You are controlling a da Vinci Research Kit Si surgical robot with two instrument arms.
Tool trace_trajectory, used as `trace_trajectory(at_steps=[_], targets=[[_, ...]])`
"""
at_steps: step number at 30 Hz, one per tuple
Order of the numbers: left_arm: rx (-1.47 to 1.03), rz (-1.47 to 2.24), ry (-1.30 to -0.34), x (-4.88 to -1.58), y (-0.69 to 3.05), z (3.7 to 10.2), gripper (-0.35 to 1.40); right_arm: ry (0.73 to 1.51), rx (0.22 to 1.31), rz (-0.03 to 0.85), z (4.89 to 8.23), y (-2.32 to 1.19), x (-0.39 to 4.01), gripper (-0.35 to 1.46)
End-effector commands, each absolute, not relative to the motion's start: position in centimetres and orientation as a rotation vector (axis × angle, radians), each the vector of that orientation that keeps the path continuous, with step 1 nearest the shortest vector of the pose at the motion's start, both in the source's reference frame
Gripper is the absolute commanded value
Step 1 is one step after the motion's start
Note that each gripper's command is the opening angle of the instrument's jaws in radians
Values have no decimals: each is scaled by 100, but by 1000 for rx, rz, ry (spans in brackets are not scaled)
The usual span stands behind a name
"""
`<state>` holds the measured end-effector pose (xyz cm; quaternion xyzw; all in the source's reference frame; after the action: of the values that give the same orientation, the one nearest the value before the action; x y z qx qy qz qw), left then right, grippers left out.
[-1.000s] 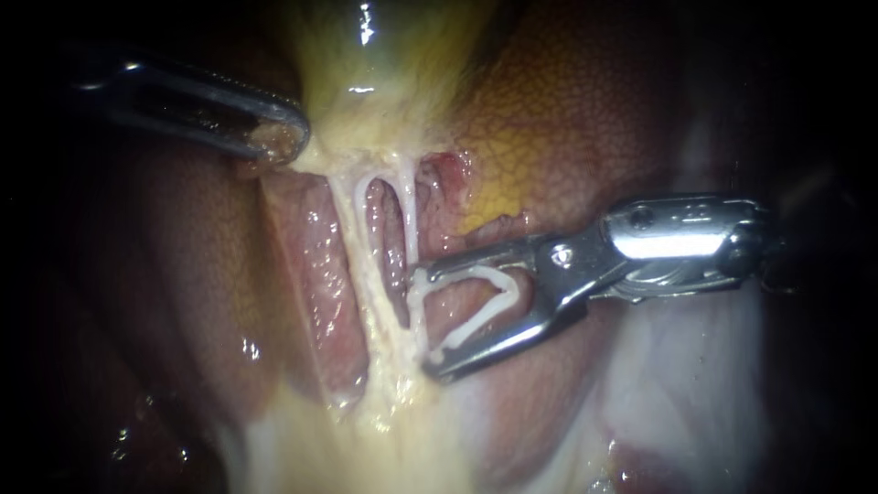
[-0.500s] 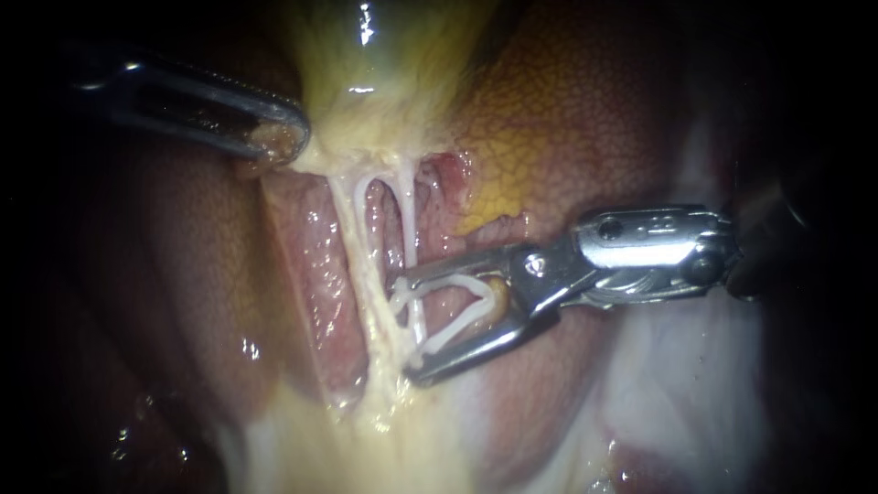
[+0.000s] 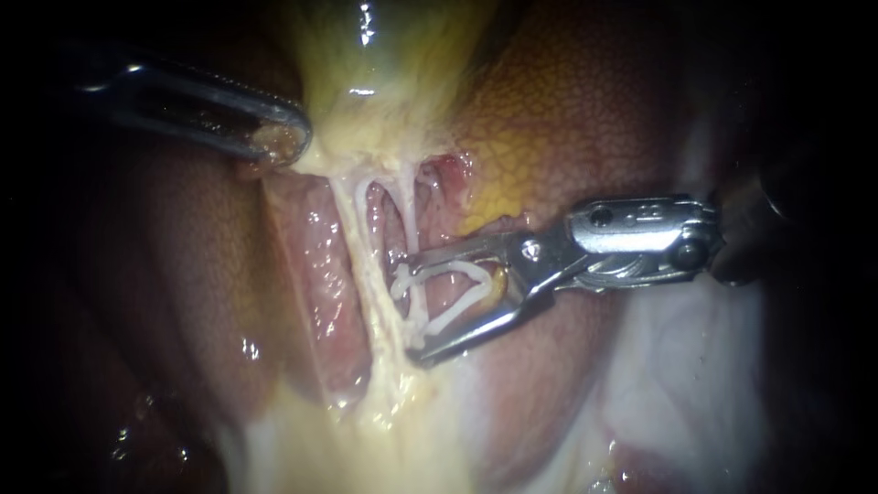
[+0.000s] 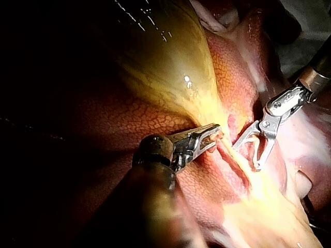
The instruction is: Clipping first clip left tube
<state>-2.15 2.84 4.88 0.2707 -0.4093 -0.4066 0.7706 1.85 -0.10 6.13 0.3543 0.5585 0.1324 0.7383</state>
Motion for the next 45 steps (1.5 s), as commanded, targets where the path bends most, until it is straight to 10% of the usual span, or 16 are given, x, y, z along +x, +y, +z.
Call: trace_trajectory(at_steps=[1,25,45], targets=[[587,-882,-887,-215,284,488,-35,1226,779,289,614,-9,185,59],[586,-882,-887,-215,283,489,-35,1403,965,146,593,-23,227,55],[586,-882,-888,-215,283,489,-35,1408,1052,92,568,-45,230,32]])
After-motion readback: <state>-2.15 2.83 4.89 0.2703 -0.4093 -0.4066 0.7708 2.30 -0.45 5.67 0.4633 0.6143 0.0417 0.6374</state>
